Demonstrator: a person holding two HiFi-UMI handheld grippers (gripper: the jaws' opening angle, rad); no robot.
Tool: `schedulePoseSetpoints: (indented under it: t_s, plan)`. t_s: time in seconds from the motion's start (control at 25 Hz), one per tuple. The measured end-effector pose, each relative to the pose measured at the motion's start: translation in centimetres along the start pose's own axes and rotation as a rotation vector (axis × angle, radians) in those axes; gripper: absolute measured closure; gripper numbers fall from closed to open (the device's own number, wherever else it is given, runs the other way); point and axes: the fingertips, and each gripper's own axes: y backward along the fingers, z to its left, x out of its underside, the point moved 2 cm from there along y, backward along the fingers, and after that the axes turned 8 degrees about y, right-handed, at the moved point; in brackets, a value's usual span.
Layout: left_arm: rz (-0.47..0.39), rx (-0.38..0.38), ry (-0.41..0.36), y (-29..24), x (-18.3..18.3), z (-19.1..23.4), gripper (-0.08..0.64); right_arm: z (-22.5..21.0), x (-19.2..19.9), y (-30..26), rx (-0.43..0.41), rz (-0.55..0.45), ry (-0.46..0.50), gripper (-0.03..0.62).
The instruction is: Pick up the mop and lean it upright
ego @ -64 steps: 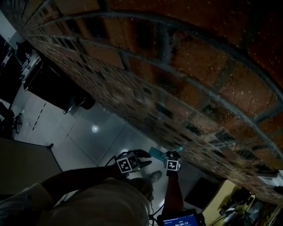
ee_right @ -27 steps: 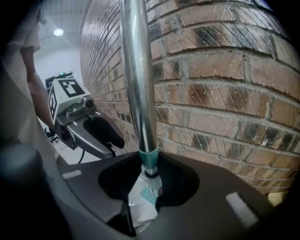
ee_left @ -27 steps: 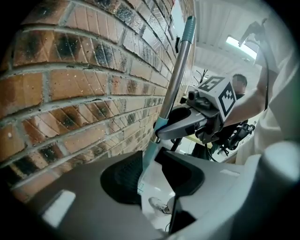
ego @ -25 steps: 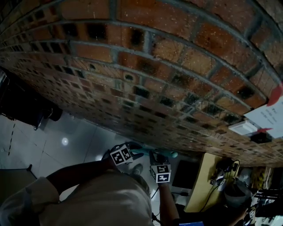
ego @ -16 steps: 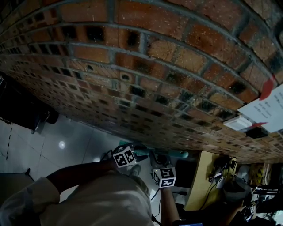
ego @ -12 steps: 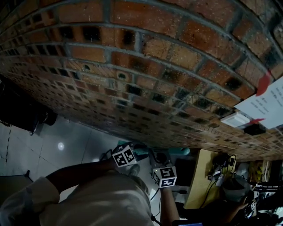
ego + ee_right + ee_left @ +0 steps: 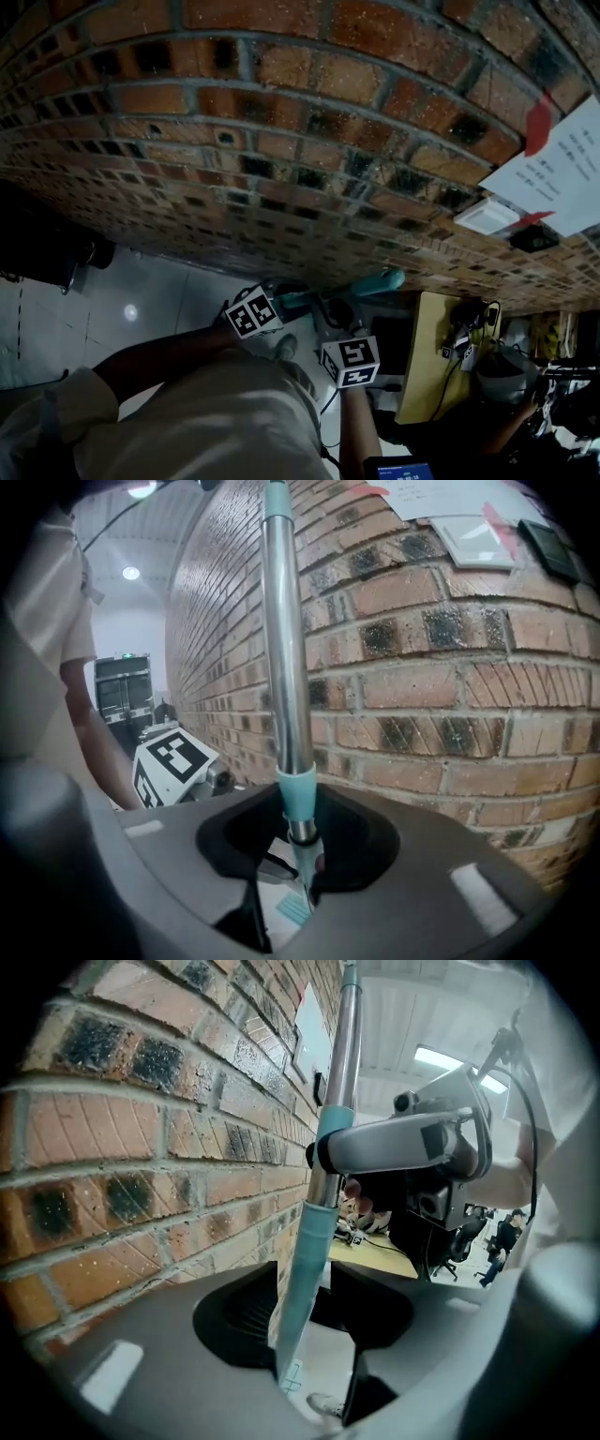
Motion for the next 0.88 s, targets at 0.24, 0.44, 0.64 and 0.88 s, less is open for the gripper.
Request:
schedulePoseSetpoints:
  t_s: [0.24,0.44,0.64,0.88]
  plan:
    - [-0.02,-0.001,-0.022,0.9,-1.7,-0.5,0.364,-0.4,-2.1,1.2,0.009,-0.065,-0.014,0.483]
    - [-0.042,0.0,-0.033,1.5,-3.3,-1.2,0.364,-0.5,-3.8,2.0,0.003,-0.106,-0.016,0.483]
    - [-0.072,-0.007,-0.042,2.3,-4.8,-1.4,0.365,-0.3,-5.8,2.4,-0.007,-0.14,-0.003,0.483]
    - [-0.108,-0.024,-0.024,3.2,-5.7,-1.1,0.368,0.1,-7.4,2.6,-0.015,-0.152,0.021,0.483]
